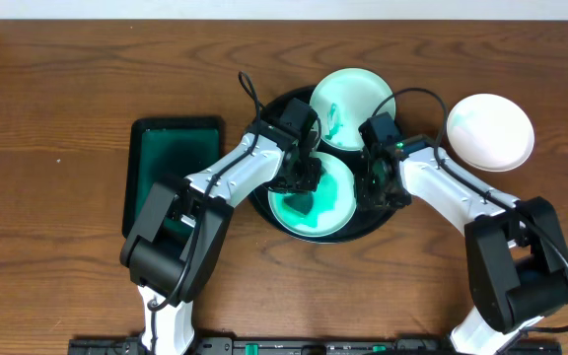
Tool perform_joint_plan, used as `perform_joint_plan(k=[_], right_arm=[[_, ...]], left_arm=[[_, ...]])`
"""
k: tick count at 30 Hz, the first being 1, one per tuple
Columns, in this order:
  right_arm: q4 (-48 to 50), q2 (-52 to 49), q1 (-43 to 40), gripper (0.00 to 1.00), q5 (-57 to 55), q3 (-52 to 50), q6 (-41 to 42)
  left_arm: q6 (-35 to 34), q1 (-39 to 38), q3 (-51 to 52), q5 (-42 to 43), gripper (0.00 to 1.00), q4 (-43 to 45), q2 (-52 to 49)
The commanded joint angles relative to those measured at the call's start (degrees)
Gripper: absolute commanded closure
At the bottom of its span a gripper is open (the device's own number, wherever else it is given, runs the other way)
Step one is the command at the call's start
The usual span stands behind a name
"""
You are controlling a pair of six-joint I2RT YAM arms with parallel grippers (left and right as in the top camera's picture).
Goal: Clean dirty plates on tray and stack at the side
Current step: 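Scrub the plate with the sponge while the right gripper holds it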
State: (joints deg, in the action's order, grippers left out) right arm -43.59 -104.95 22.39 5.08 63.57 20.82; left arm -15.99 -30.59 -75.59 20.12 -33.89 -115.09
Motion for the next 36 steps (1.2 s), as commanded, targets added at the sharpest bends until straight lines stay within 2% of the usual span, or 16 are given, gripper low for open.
perform_joint_plan(k=[1, 7, 10, 13, 16, 25, 26, 28, 29, 36], right_arm=[[0.94, 0.04, 0.59, 0.55, 7.39, 2.69, 0.04], [-5.22, 0.48, -0.68, 0.52, 7.21, 7.58, -0.72], [-6.01, 0.48, -0.7, 0.52, 7.19, 8.7, -0.96], [-5.6, 0.46, -0.7, 0.47, 7.21, 8.79, -0.9], [-4.87, -0.11, -0.72, 0.54, 6.97, 8.46, -0.9], [-1.84, -8.44, -0.7, 0.58, 5.31, 7.58, -0.63], [-1.09, -10.43, -0.7, 0.64, 5.53, 7.58, -0.44], [-0.7, -11.98, -0.52, 0.88, 5.53, 7.58, -0.13], [-0.61, -12.48, -0.48, 0.97, 5.53, 7.58, -0.04], [-2.01, -9.81, -0.61, 0.86, 5.53, 7.91, -1.36]], left_arm=[[0.68, -2.97, 2.16, 8.59, 0.93, -0.24, -4.39], [0.66, -2.97, 2.16, 8.59, 0.93, -0.24, -4.39], [0.68, -2.97, 2.19, 8.59, 0.93, -0.26, -4.39], [0.66, -2.97, 2.19, 8.59, 0.93, -0.24, -4.39], [0.68, -2.97, 2.16, 8.59, 0.93, -0.24, -4.39], [0.66, -2.97, 2.19, 8.61, 0.93, -0.52, -4.39], [0.68, -2.97, 2.16, 8.59, 0.93, -0.5, -4.39], [0.68, -2.97, 2.16, 8.59, 0.94, -0.5, -4.39], [0.68, -2.97, 2.16, 8.57, 0.93, -0.5, -4.39], [0.68, -2.97, 2.16, 8.57, 0.93, -0.5, -4.39]])
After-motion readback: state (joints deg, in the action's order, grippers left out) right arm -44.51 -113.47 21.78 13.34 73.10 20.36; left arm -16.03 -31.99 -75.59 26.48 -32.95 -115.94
